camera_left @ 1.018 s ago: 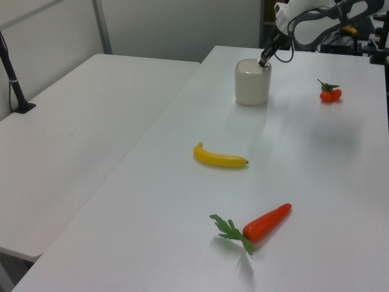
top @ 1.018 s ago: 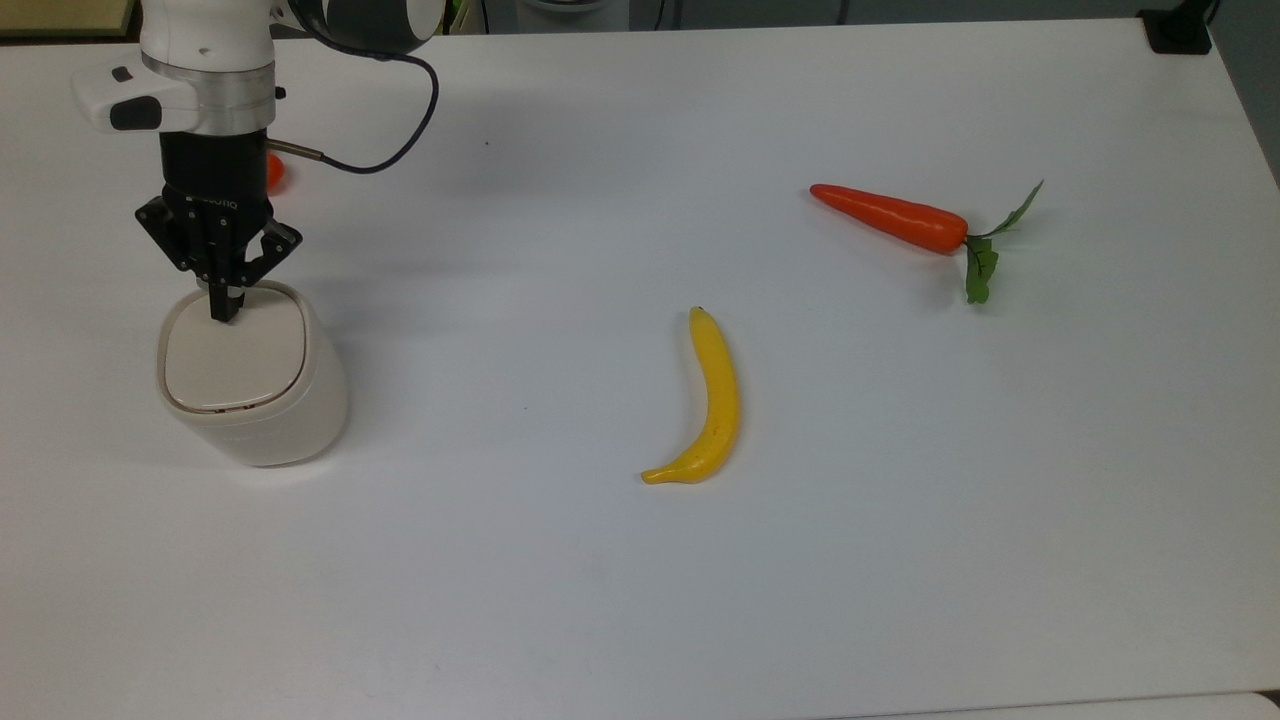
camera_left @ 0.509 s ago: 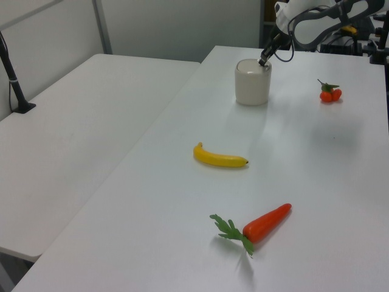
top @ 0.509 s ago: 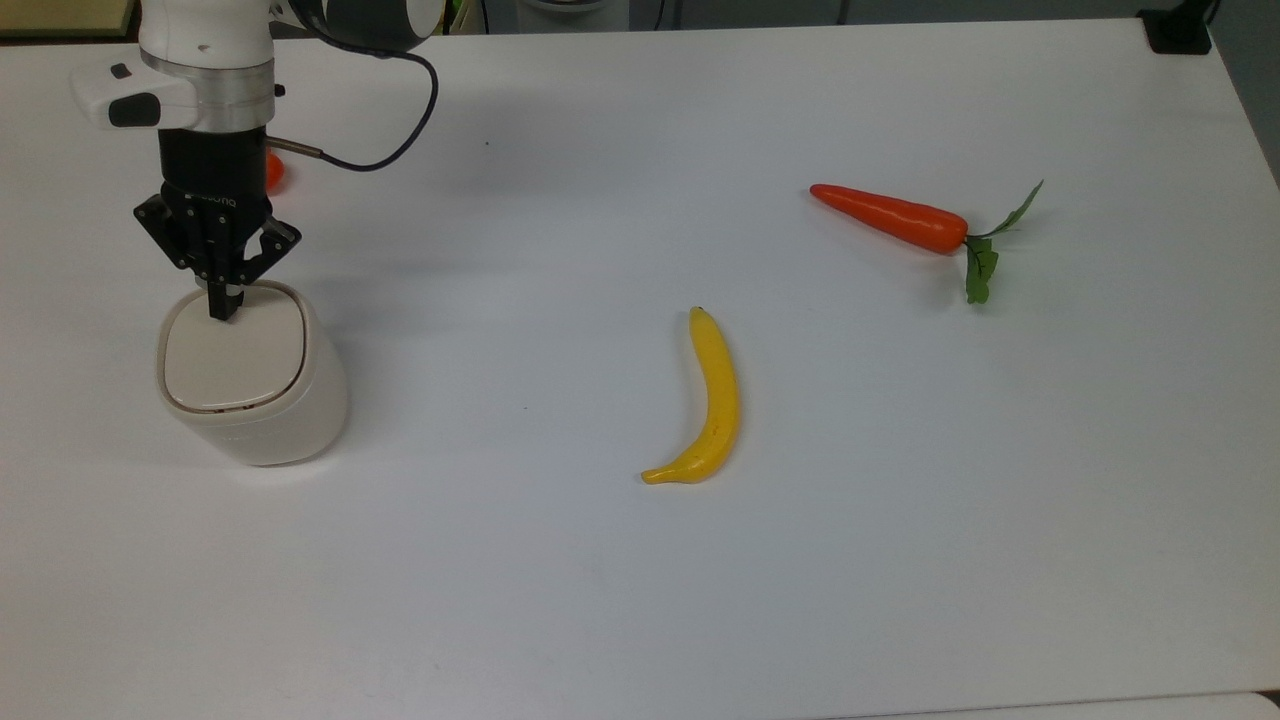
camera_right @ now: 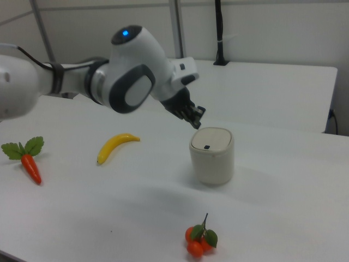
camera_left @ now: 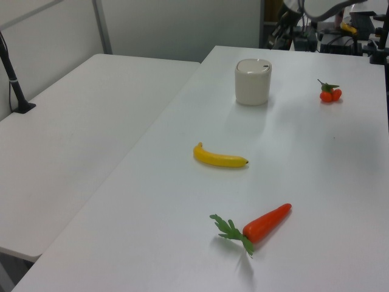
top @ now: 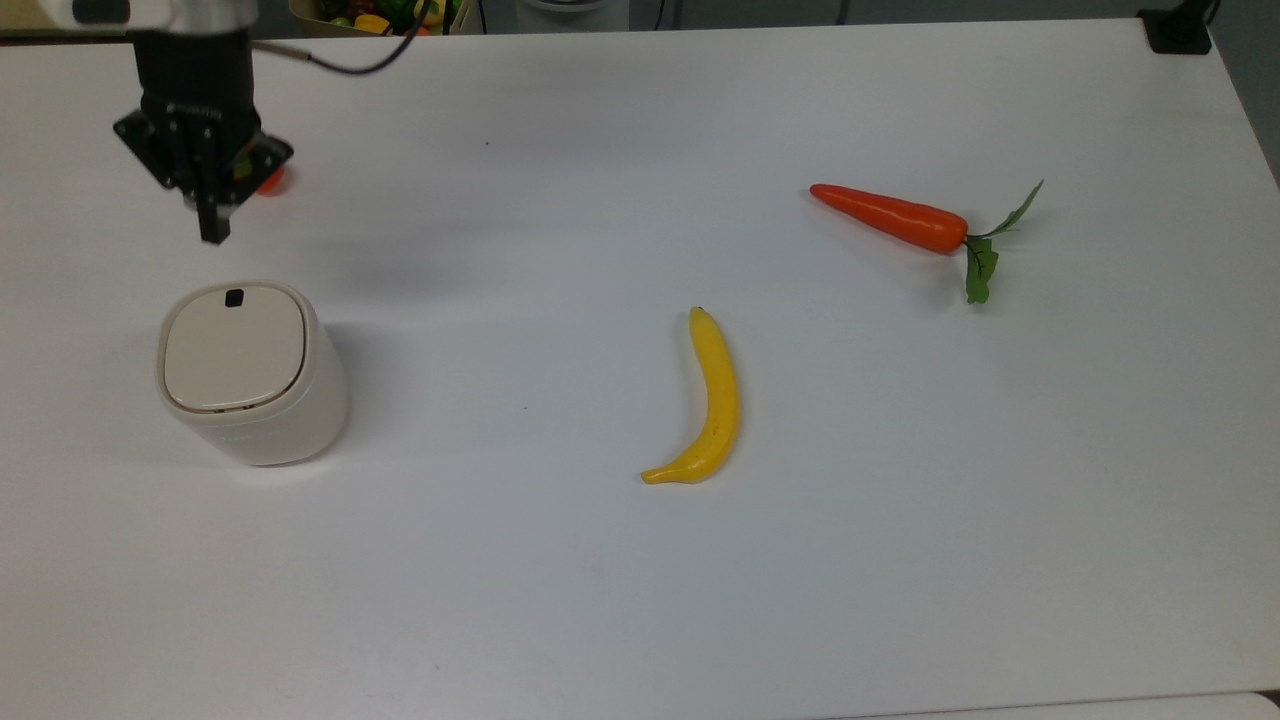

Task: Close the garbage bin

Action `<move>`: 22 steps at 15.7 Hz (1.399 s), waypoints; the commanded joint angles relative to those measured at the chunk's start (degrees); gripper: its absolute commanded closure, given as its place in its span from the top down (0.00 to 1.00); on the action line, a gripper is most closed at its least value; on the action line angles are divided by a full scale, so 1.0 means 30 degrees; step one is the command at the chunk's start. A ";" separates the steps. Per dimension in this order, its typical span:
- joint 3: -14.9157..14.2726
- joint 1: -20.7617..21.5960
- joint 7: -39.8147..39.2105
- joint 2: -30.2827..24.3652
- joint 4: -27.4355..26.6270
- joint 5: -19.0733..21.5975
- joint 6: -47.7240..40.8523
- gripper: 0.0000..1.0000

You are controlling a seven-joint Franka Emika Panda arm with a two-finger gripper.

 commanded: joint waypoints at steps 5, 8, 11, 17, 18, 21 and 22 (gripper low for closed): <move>0.0035 0.1172 -0.0077 -0.2766 0.0310 0.1051 -0.5910 0.00; 0.0152 0.1464 -0.0077 -0.3120 0.1478 0.1667 -0.8574 0.00; 0.0152 0.1904 0.0040 -0.3149 0.2768 0.2429 -1.0980 0.00; 0.1673 0.2199 0.2293 -0.3471 0.3270 0.2782 -1.3122 0.04; 0.1879 0.2286 0.2412 -0.3704 0.3241 0.2782 -1.3415 0.10; 0.2056 0.2959 0.2443 -0.4027 0.3241 0.2782 -1.4821 0.57; 0.2202 0.3048 0.2501 -0.4028 0.3241 0.2782 -1.4941 0.86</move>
